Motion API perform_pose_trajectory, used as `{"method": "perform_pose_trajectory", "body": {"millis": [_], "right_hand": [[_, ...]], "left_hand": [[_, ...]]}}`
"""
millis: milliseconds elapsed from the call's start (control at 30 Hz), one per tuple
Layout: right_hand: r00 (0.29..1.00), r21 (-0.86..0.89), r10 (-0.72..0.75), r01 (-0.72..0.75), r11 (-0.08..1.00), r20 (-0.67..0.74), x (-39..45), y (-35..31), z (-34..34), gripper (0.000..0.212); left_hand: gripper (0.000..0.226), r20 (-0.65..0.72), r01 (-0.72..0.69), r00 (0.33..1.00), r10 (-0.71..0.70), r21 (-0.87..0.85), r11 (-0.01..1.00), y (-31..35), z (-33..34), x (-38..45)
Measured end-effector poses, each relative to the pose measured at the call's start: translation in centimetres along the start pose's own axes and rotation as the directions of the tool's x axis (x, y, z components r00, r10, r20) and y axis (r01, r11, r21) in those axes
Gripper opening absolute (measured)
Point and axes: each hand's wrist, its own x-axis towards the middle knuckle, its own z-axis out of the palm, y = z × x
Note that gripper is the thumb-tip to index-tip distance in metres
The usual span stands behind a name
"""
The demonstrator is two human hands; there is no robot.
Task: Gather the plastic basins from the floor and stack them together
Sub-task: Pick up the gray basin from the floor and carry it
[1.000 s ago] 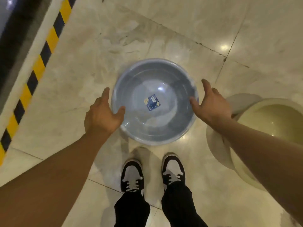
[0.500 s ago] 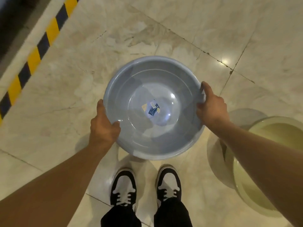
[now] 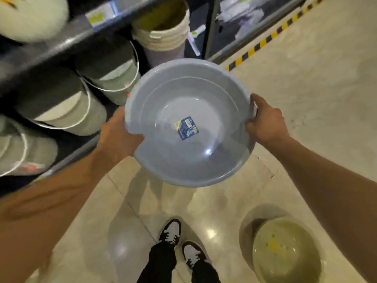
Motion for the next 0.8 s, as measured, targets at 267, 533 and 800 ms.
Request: {"method": "perform_pose_trajectory", "body": {"millis": [267,533,800], "right_hand": [[0.937,-0.073,-0.347,0.349,0.934,0.037,-7.1,-22.2,-12.5,0.059],[0.605,0.011,-0.781,0.789,0.614,0.156,-21.9,-49.2,-13.2,0.048],[0.176,0.164,-0.943,0.96,0.228,0.284,-47.7,-67.5,-6.0,0.051]], "left_hand": [[0.064,-0.266,0.176,0.944,-0.194,-0.088,0.98,5.1,-22.3,-14.5],[0.058,-0.525,0.34,0.673,-0.521,-0.406,0.848,-0.5,-41.2,-37.0],[0.058,-0.615,0.281,0.227,-0.755,-0.701,0.656,-8.7,-49.3,-64.1]]}}
